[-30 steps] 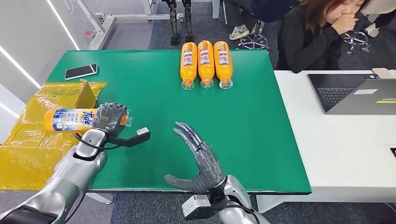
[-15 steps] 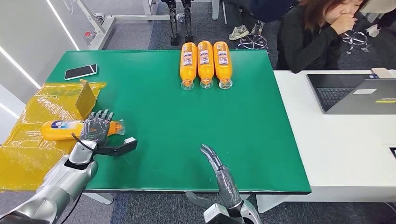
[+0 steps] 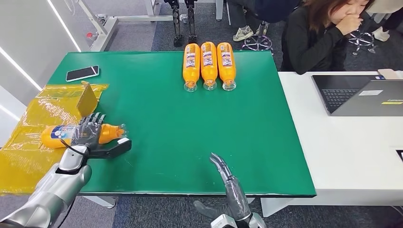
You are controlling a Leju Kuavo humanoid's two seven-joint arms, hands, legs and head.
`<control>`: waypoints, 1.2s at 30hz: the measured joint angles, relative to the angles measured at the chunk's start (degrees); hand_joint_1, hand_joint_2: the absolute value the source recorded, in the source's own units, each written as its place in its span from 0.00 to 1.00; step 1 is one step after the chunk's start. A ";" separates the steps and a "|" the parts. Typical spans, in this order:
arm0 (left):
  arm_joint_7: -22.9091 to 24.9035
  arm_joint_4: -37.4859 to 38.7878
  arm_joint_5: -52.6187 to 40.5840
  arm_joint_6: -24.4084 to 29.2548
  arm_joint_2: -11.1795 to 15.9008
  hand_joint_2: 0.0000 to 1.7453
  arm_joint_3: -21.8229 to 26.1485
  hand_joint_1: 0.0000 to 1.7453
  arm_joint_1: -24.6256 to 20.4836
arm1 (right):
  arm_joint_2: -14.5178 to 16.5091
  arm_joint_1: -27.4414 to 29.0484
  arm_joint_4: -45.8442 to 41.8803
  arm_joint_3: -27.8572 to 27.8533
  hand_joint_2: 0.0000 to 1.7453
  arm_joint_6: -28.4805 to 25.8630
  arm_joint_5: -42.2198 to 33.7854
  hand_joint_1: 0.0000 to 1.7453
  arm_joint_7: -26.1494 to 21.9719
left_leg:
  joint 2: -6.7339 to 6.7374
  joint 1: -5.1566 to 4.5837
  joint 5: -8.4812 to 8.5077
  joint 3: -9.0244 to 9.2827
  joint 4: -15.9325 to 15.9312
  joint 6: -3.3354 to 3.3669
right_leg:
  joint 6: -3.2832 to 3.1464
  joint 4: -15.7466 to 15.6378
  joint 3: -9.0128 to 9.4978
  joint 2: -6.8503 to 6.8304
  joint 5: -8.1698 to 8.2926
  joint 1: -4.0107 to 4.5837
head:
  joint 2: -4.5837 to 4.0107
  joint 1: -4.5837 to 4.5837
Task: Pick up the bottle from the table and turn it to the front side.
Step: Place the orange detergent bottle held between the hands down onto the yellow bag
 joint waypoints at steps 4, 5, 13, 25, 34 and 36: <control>-2.44 -0.36 1.10 5.56 -0.33 1.00 3.12 0.00 1.94 | 0.36 0.59 -1.03 -2.41 1.00 -3.26 1.41 0.00 1.43 | 0.01 -0.03 0.00 -0.01 0.01 0.00 | 0.01 -0.02 -0.02 0.01 0.00 0.00 | 0.00 0.00; -2.69 -0.69 0.93 6.74 -0.59 1.00 3.71 0.00 2.63 | 0.44 0.80 -1.27 -3.29 1.00 -4.54 1.79 0.00 1.67 | 0.01 -0.03 -0.01 -0.02 0.01 0.01 | 0.01 -0.03 -0.02 0.01 -0.01 0.00 | 0.00 0.01; -7.18 -5.04 0.66 10.35 -5.10 1.00 7.25 0.00 8.11 | 1.44 2.87 -1.59 -10.43 1.00 -13.09 0.33 0.00 1.26 | -0.03 -0.07 -0.05 -0.07 0.03 0.08 | 0.04 -0.10 -0.01 -0.03 -0.02 -0.03 | 0.00 0.01; -23.07 -11.09 11.86 8.68 -14.49 1.00 13.68 0.00 14.44 | 5.07 2.89 0.68 -14.87 1.00 -12.77 -4.26 0.00 -0.37 | -0.03 -0.03 -0.06 -0.09 0.02 0.08 | 0.03 -0.08 -0.02 -0.03 -0.02 -0.02 | 0.00 0.02; -36.54 -19.79 25.55 0.45 -21.20 1.00 16.61 0.00 18.53 | 6.52 2.42 1.34 -17.72 1.00 -7.03 -5.52 0.00 1.75 | -0.14 -0.05 -0.06 -0.15 0.04 0.09 | 0.06 -0.10 -0.03 -0.14 -0.03 -0.02 | 0.00 0.01; -39.49 -24.08 31.54 -4.65 -22.97 1.00 16.27 0.00 20.02 | 6.90 2.44 1.34 -18.71 1.00 -3.42 -7.95 0.00 1.73 | -0.10 -0.06 -0.08 -0.16 0.04 0.12 | 0.06 -0.11 -0.04 -0.08 -0.03 -0.03 | 0.00 0.01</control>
